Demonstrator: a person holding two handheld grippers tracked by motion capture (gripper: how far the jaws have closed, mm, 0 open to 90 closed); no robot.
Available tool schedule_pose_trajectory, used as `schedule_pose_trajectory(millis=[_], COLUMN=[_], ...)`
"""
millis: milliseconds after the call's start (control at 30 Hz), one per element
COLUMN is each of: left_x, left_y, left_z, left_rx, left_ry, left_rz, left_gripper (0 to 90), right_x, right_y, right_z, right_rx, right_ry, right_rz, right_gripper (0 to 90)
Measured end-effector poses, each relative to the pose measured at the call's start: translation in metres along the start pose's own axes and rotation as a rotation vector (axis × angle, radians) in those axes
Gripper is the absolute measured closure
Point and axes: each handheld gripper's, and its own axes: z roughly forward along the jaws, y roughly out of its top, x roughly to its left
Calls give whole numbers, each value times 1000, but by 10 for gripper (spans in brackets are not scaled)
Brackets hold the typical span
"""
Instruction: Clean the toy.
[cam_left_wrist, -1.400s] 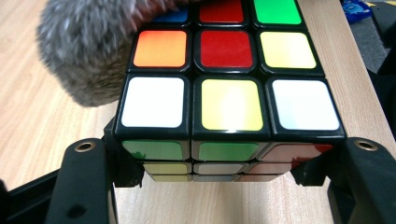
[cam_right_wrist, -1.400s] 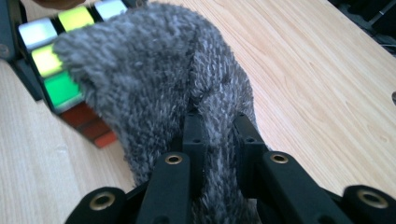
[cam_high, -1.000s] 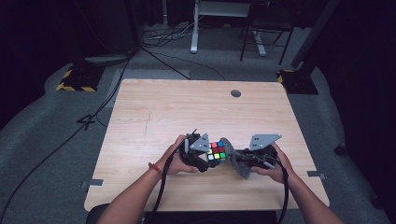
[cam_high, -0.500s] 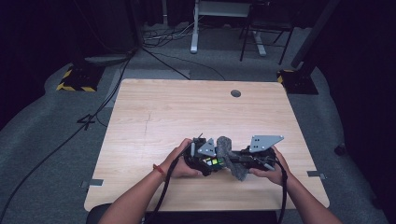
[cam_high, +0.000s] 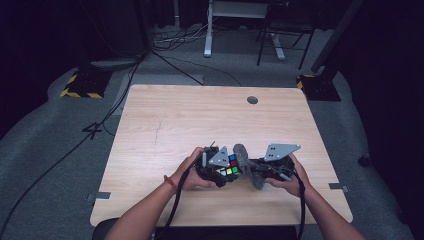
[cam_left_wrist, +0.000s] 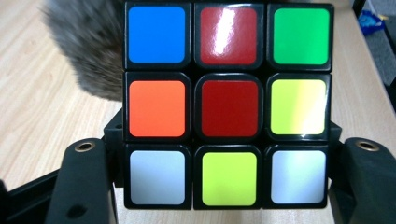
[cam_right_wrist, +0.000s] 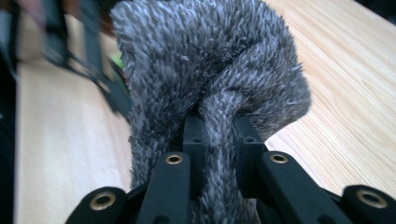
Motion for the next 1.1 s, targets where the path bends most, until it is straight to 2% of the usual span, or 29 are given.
schedule_pose_trajectory(millis=[167, 333, 433, 500, 600, 633, 733, 800, 900, 1033, 1100], left_x=[2, 4, 4, 4, 0, -1, -4, -6, -6, -2, 0], left_y=[2, 1, 0, -1, 0, 0, 2, 3, 4, 3, 3], left_z=[-9, -9, -4, 2, 8, 9, 11, 9, 2, -7, -10], left_rx=[-25, -21, 21, 18, 41, 42, 50, 43, 18, -12, -22], left_ry=[11, 18, 45, 18, 6, 3, -5, -5, -10, 3, 9], left_rz=[-9, -18, -12, -21, 1, 4, 14, 25, 22, 5, 0], left_gripper=[338, 338, 338, 338, 338, 338, 338, 338, 338, 338, 338], right_x=[-5, 1, 4, 7, 13, 13, 11, 8, 0, -2, -2], right_y=[-7, -3, 0, 4, 9, 10, 11, 11, 7, -2, -3], right_z=[3, 0, -5, -8, -9, -9, -8, -5, -2, 1, 2], right_rx=[34, 9, -28, -62, -75, -84, -87, -67, -48, 7, 12], right_ry=[-11, 3, 16, 37, 17, 26, 11, -1, -4, -26, -20], right_rz=[17, -2, -7, -11, -37, -33, -29, -28, 6, 14, 11], right_gripper=[791, 792, 792, 792, 791, 792, 791, 792, 792, 792, 792])
